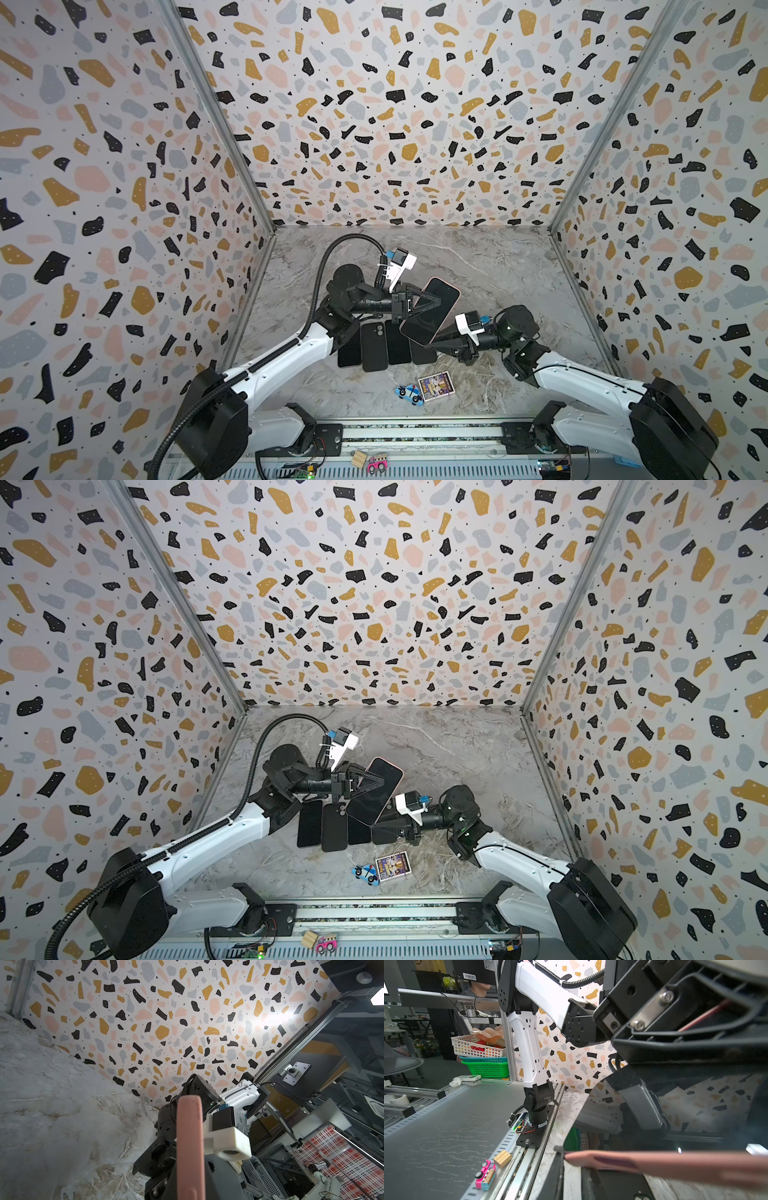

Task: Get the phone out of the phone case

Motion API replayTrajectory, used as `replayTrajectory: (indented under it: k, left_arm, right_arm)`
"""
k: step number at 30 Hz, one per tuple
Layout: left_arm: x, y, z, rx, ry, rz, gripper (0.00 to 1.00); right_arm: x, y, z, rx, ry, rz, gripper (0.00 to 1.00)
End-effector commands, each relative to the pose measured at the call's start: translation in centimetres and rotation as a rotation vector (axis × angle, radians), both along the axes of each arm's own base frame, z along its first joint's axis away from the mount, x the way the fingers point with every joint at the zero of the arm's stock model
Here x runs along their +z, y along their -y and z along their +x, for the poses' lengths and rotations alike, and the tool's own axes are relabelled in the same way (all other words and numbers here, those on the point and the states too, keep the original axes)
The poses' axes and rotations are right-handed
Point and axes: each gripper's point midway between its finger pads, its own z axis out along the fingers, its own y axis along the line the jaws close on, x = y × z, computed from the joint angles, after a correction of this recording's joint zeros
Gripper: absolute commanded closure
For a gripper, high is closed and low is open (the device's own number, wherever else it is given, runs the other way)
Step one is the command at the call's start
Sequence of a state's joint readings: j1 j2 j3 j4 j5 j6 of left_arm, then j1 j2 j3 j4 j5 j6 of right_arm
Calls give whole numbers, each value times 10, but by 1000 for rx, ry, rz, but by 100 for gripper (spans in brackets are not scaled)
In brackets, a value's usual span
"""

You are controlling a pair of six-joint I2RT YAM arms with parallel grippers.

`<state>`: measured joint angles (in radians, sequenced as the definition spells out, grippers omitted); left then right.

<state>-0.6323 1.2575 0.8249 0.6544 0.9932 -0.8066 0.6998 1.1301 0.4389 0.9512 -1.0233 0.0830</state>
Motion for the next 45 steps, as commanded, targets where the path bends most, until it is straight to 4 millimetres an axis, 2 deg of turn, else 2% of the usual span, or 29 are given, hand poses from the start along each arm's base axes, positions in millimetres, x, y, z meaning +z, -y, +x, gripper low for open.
replayTrajectory:
  k: [1,6,14,19,23,29,36,45]
  left_arm:
    - [-20,9,19,105,-66,5,100]
    - [-21,15,14,84,-90,-6,100]
    - [-37,21,14,76,-129,34,100]
    - [-39,23,12,68,-135,37,100]
    - [-31,21,9,56,-149,2,100]
    - [-22,19,5,48,-150,-26,100]
    - [-19,20,3,37,-159,-35,100]
    - [-15,19,-1,35,-159,-49,100]
  right_arm:
    - [63,5,-3,-70,227,211,92]
    - [61,5,2,-105,234,220,93]
    - [68,7,3,-118,274,262,94]
    - [71,3,7,-122,276,268,94]
    - [68,4,13,-161,266,275,95]
    - [68,16,24,-282,257,338,97]
    - [66,17,22,-276,271,355,97]
    - [64,14,31,-297,246,356,97]
